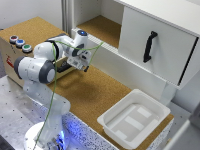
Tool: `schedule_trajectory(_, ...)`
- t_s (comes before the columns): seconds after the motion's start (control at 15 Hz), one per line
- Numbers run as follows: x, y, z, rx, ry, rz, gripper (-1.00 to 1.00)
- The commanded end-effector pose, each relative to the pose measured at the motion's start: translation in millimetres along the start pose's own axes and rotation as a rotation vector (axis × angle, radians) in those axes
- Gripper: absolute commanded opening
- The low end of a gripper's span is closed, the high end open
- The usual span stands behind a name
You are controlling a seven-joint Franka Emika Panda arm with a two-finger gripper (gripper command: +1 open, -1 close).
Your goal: Grasp the handle of the drawer and close it
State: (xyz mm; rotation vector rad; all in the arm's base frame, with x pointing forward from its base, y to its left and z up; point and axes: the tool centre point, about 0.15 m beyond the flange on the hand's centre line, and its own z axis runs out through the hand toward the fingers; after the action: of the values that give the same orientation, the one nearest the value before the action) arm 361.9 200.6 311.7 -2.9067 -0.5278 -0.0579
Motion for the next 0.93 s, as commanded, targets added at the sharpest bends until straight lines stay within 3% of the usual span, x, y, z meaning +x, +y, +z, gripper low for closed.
schedule_trajectory(0.0,33.5,-46.6,2.2,-0.021,-0.024,0.013,-1.00)
schedule_trajectory(0.33,43.0,-88.8,-1.4,-0.010,0.039,-0.025,-1.00)
schedule_trajectory(0.67,48.8,-125.7,29.9,0.048,0.007,-0.093,-1.00)
schedule_trajectory(0.87,38.1,-123.8,19.0,-0.018,0.034,-0.088,-1.00)
